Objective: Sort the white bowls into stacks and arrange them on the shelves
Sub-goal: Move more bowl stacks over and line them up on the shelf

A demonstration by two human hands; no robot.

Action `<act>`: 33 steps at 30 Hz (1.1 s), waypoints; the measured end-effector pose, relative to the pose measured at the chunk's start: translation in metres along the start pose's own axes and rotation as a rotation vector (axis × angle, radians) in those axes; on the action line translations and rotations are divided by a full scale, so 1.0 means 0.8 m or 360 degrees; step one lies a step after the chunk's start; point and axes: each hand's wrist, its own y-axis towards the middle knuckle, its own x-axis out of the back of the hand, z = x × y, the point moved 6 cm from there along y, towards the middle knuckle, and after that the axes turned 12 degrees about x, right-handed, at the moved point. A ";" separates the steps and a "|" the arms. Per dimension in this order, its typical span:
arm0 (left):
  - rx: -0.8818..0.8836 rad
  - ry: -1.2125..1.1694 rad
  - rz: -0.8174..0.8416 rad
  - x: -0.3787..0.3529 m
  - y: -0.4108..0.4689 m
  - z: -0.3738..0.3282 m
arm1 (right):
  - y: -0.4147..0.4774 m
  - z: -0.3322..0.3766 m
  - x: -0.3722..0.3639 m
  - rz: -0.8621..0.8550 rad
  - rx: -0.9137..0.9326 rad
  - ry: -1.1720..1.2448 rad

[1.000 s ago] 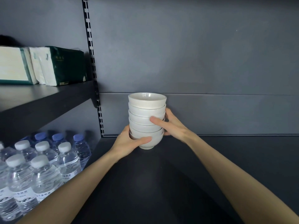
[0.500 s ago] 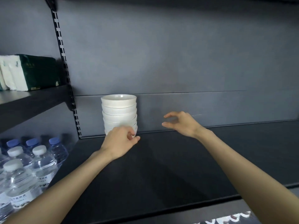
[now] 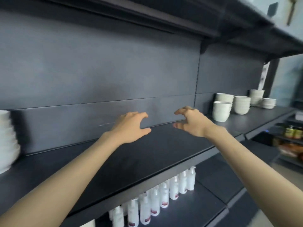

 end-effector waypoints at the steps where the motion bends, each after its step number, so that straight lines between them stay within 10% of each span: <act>1: -0.0040 0.0010 -0.0015 -0.009 0.007 -0.032 | -0.017 -0.029 0.013 -0.0013 -0.0036 -0.0029; 33: -0.0516 -0.0004 0.0049 -0.350 0.411 -0.610 | -0.053 -0.755 0.118 -0.0048 -0.0547 -0.0183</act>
